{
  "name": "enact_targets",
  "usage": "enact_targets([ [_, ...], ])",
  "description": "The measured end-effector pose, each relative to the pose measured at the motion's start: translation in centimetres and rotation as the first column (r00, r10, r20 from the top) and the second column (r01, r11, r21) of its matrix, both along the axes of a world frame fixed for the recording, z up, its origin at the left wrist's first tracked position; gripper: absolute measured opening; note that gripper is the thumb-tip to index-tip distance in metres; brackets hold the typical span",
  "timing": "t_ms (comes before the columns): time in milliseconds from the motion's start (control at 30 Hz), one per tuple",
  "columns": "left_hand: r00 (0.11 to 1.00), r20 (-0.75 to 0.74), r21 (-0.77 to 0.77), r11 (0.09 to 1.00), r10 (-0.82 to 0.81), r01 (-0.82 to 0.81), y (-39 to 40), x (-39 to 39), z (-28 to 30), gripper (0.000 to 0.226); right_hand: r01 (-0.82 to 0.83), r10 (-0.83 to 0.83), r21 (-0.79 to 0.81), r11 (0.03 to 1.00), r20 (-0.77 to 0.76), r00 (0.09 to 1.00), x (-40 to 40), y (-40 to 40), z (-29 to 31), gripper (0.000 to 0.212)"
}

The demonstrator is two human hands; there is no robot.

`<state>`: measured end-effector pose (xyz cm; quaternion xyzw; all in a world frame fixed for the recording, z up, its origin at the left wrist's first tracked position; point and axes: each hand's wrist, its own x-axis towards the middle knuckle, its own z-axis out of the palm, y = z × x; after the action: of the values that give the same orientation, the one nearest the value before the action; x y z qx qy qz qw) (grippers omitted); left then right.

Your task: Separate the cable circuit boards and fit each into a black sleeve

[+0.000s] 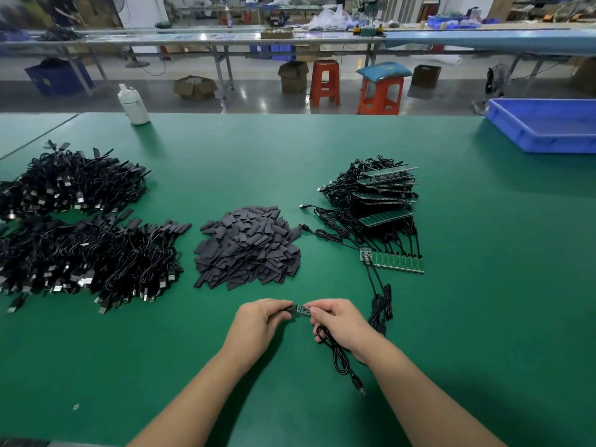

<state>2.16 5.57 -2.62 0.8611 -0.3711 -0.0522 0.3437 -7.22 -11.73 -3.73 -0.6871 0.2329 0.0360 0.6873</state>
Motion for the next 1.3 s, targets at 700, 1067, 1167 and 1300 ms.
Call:
enact_targets([
  [700,0.979,0.044,0.246,0.952,-0.197,0.181,-1.6,-0.3,0.6,0.022,-0.066,0.065,-0.031,0.997,-0.031,0.997,-0.1,-0.1,0.2,0.025],
  [1067,0.994,0.005,0.139,0.984,-0.112,0.11,-1.9,-0.9,0.6,0.02,-0.097,0.097,0.029,0.995,-0.005,0.995,0.1,-0.3,-0.1,0.033],
  [1167,0.993,-0.023,0.143,0.983,-0.113,0.115,-2.2,-1.2,0.6,0.018,-0.082,0.082,-0.002,0.997,-0.014,0.997,0.1,-0.5,-0.5,0.039],
  [1300,0.987,-0.012,0.206,0.965,-0.162,0.161,-2.6,-1.3,0.5,0.017,-0.099,0.098,-0.057,0.993,-0.01,0.995,0.2,-0.3,-0.7,0.04],
])
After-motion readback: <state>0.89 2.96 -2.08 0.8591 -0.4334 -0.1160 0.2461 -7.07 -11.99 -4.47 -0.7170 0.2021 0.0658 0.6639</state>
